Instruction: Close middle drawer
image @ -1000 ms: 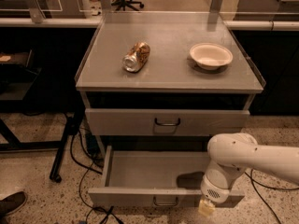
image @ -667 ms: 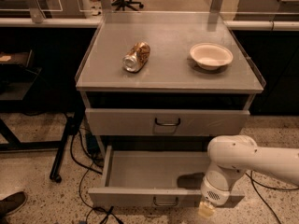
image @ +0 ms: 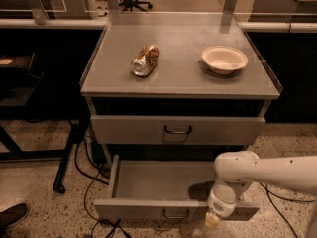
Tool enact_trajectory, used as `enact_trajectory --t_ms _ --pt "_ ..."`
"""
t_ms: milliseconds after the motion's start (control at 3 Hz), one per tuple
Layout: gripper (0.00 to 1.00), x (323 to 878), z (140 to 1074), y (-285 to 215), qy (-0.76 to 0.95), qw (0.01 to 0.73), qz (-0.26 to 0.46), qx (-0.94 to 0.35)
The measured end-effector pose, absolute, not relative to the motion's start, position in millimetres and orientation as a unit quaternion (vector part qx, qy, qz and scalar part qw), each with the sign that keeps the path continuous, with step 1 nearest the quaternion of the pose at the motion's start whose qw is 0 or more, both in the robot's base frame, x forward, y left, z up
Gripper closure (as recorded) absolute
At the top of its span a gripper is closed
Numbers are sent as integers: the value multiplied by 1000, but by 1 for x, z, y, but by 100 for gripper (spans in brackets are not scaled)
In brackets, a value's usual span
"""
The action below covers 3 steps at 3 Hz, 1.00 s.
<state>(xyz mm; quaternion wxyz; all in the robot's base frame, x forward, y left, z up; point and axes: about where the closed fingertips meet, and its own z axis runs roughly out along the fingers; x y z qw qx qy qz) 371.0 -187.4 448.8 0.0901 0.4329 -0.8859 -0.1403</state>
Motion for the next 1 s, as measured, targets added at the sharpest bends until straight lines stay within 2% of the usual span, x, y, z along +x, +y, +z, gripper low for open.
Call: enact_trajectory --t_ms 333,1000 --pt "100 388 420 -188 -896 91 -133 415" --pt "58 387 418 -188 -896 92 -134 414"
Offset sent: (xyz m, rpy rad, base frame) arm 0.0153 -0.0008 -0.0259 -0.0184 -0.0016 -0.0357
